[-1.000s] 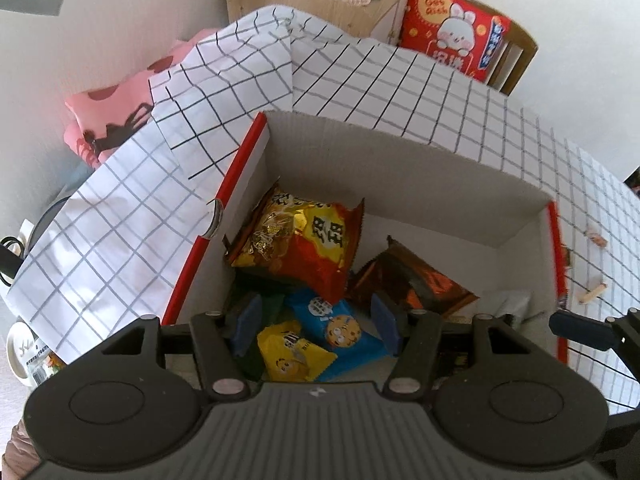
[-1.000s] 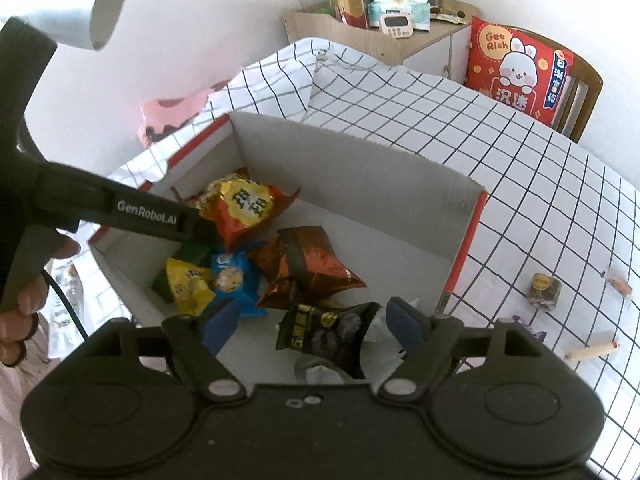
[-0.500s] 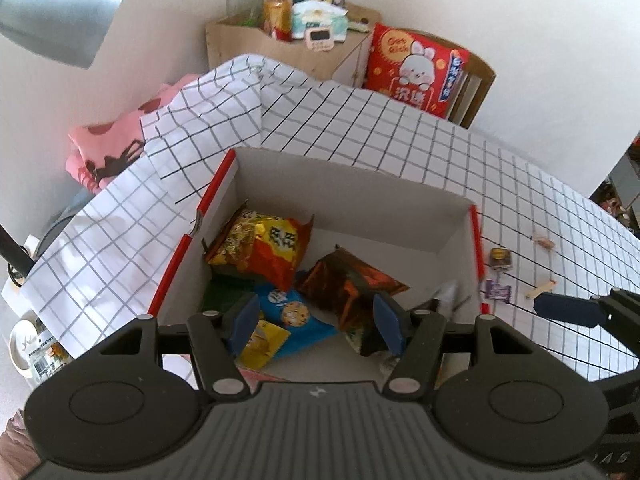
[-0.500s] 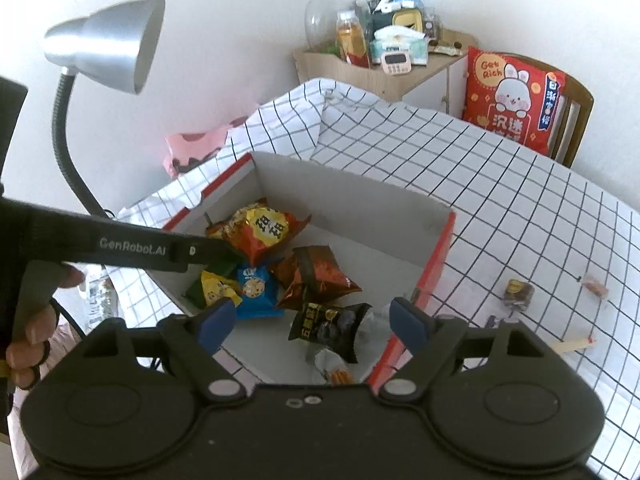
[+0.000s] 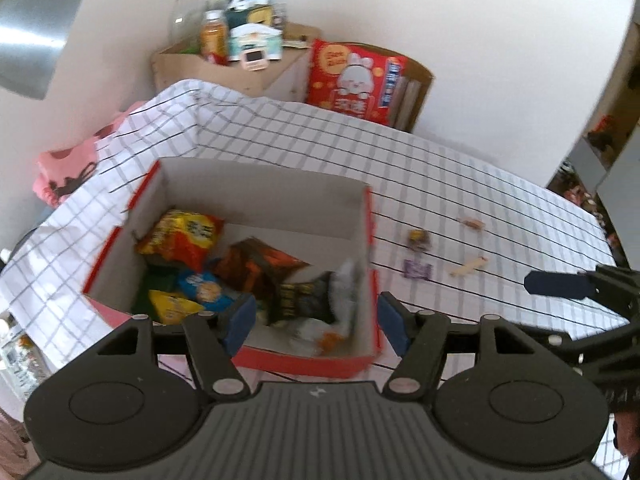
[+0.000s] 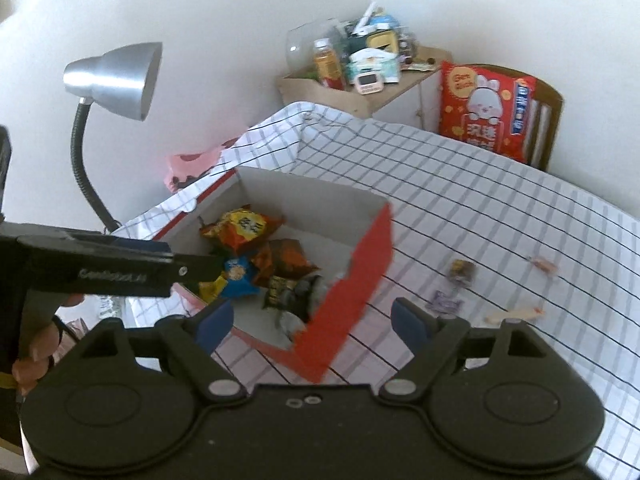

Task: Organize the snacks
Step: 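Withdraw both tools from the box toward the table, then move both open tools toward the brown cube and pink packet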

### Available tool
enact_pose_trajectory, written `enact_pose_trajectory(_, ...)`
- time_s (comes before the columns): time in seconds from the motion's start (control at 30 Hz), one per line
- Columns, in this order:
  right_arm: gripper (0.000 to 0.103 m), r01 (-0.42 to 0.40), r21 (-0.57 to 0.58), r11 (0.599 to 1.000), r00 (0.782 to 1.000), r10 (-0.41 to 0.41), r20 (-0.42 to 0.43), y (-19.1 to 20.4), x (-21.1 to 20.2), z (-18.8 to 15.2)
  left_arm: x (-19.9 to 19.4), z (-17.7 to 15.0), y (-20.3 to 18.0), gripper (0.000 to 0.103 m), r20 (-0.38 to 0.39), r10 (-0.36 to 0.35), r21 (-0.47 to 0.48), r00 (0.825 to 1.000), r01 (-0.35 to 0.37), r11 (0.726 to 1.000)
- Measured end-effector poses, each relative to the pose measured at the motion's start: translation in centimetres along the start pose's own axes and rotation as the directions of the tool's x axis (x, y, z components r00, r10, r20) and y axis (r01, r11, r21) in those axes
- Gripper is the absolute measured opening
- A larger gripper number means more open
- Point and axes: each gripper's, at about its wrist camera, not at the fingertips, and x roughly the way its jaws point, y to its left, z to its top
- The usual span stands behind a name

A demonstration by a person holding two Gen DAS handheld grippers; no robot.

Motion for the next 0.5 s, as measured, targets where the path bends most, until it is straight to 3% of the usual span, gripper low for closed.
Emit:
enact_pose_trajectory(0.13,0.097,0.003,0.050,0.999,0.999,-0.006,0.045,-2.9,-2.1,-1.6,-0.2,-0.9,-2.8,0.071,0.018,-0.030,0.037,0.999,0.030,0.999)
enact_pose_trajectory(0.5,0.098,0.097,0.151,0.984,0.991,-0.110,0.082,-10.0,-5.4,-4.4,1.1,-1.9,-9.8,0.083,0.035,-0.105,0.073,0.994,0.103,0.992)
